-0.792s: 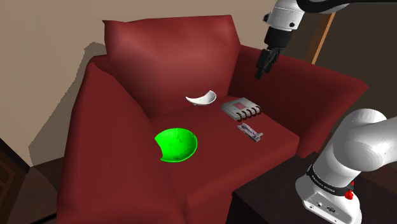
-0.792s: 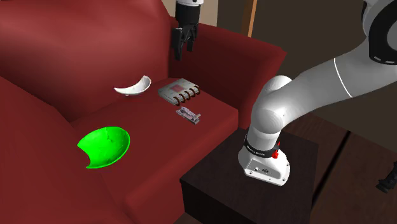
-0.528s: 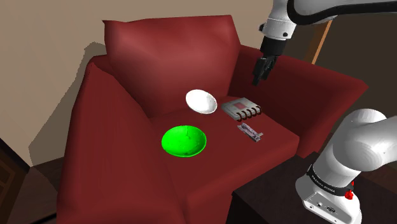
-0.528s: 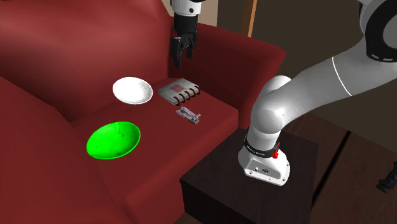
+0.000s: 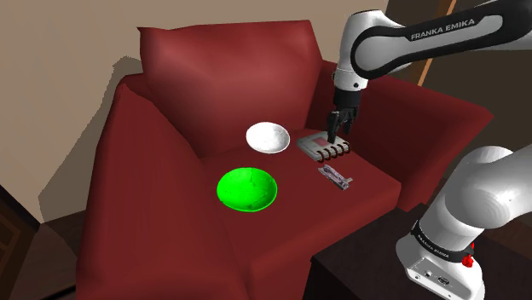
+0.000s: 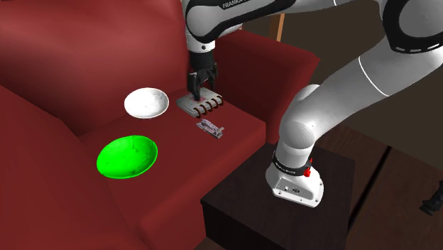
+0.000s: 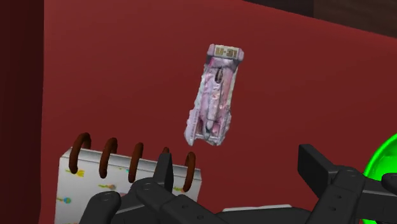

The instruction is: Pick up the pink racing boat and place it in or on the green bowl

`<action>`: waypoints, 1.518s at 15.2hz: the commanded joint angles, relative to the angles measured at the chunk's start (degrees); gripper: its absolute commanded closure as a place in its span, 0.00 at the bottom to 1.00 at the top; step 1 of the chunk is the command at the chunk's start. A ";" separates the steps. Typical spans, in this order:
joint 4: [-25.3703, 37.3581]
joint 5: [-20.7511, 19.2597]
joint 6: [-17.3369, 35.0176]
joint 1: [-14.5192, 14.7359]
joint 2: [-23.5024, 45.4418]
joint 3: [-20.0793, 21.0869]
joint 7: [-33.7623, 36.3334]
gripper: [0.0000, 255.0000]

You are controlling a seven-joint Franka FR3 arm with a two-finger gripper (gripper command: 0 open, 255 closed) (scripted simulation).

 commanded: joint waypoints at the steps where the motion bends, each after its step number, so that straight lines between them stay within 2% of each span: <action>1: -2.27 0.41 2.33 -0.12 1.94 0.65 1.48 0.00; 6: -5.86 1.08 8.67 -0.75 9.49 1.64 4.38 0.00; 14: -9.88 1.77 15.79 -0.45 13.04 2.15 4.48 0.00; 22: -10.15 1.82 16.32 -0.41 13.31 2.19 4.46 0.00; 23: -10.15 1.82 16.32 -0.41 13.31 2.19 4.46 1.00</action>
